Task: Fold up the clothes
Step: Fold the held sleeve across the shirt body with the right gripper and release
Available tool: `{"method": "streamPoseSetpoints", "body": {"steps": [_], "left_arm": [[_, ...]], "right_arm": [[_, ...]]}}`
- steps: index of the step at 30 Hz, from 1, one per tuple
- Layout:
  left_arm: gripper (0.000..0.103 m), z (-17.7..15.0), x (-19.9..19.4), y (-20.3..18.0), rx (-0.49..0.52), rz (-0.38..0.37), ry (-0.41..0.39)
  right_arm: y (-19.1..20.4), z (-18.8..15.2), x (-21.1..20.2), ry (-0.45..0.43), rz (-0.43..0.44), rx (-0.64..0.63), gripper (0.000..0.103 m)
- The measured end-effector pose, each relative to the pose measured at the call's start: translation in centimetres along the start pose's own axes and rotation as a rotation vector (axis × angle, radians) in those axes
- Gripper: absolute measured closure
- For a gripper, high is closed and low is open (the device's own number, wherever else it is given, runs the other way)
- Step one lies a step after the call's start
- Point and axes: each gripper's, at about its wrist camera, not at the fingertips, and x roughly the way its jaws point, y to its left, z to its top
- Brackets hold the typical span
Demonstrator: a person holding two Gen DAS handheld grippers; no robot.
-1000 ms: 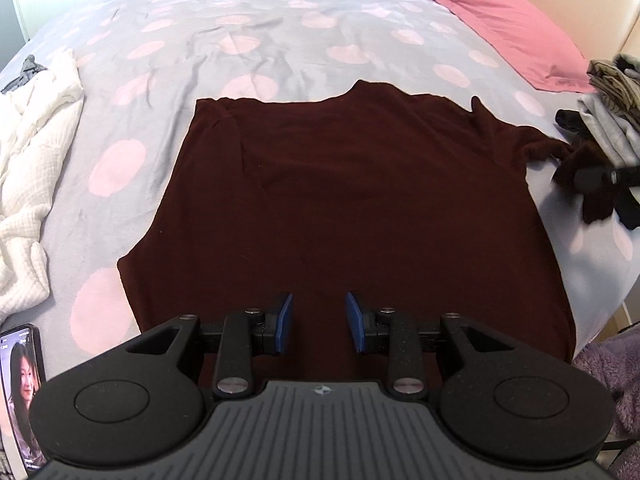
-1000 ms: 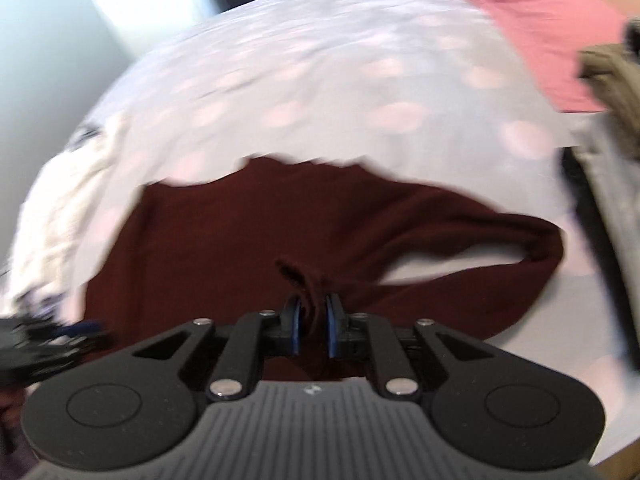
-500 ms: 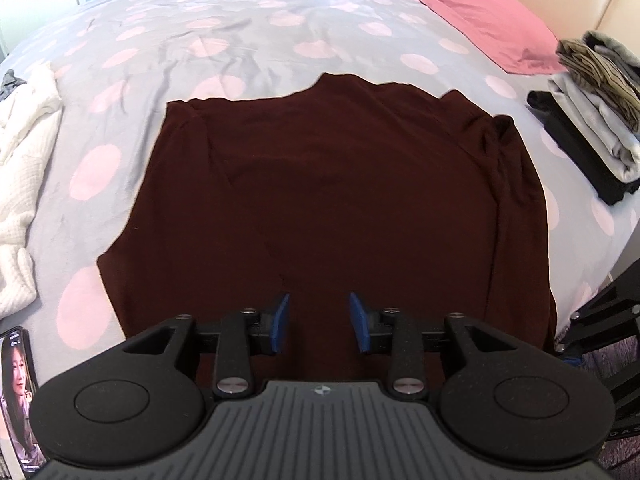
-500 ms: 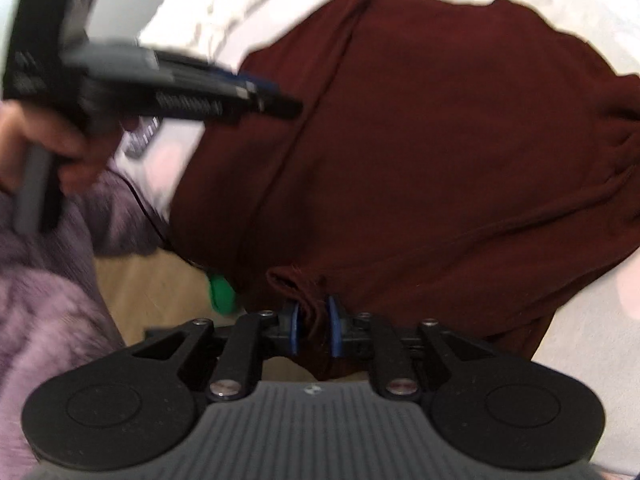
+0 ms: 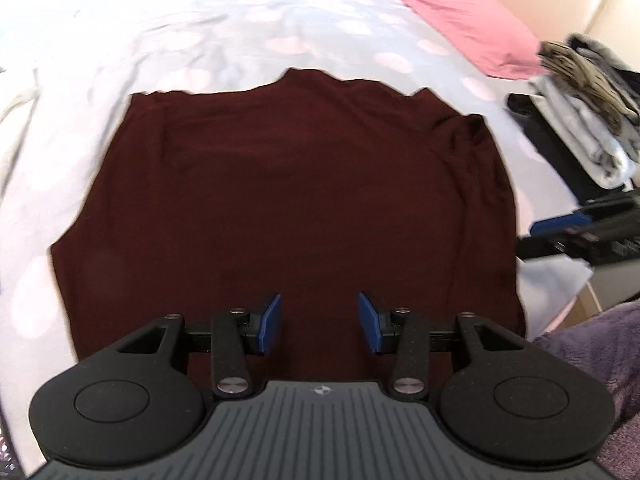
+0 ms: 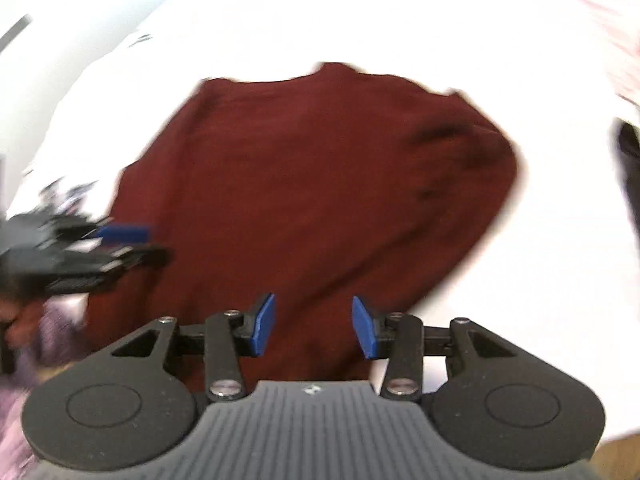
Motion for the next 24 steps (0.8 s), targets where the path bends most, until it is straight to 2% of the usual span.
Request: {"method": "streamPoseSetpoints", "body": {"steps": [2, 4, 6, 9, 11, 13, 14, 15, 20, 24], "left_arm": [[0.063, 0.2, 0.3, -0.7, 0.016, -0.014, -0.009], [0.063, 0.4, 0.7, -1.2, 0.024, -0.023, -0.008], [0.063, 0.6, 1.3, -1.6, 0.031, -0.024, 0.006], [0.063, 0.6, 1.8, -1.6, 0.032, -0.013, 0.02], [0.063, 0.6, 2.0, -1.4, 0.026, -0.007, 0.027], [0.063, 0.5, 2.2, -1.2, 0.021, -0.001, 0.034], [0.063, 0.5, 2.3, -1.1, 0.015, 0.002, 0.037], [0.063, 0.5, 2.3, -0.9, 0.01, 0.004, 0.04], [0.063, 0.6, 2.3, 0.0, -0.019, 0.01, 0.031], [0.063, 1.0, 1.8, 0.7, -0.04, 0.013, 0.011]], "right_arm": [[-1.3, 0.0, 0.2, -0.006, -0.066, 0.041, 0.056], [-2.3, -0.2, 0.5, -0.02, -0.095, 0.089, 0.053], [-3.3, -0.5, 1.0, -0.03, -0.072, 0.156, 0.044], [-3.9, -0.8, 2.0, -0.052, -0.046, 0.227, 0.043], [-3.9, -0.8, 2.8, -0.064, -0.062, 0.231, 0.044], [-4.1, -0.7, 3.4, -0.071, -0.074, 0.215, 0.056], [-4.2, -0.7, 3.6, -0.07, -0.076, 0.209, 0.079], [-4.3, -0.6, 3.8, -0.064, -0.075, 0.207, 0.093], [-3.4, -0.2, 2.9, -0.102, -0.046, 0.172, 0.097], [-0.5, 0.1, 1.9, -0.138, 0.025, 0.061, 0.097]]}}
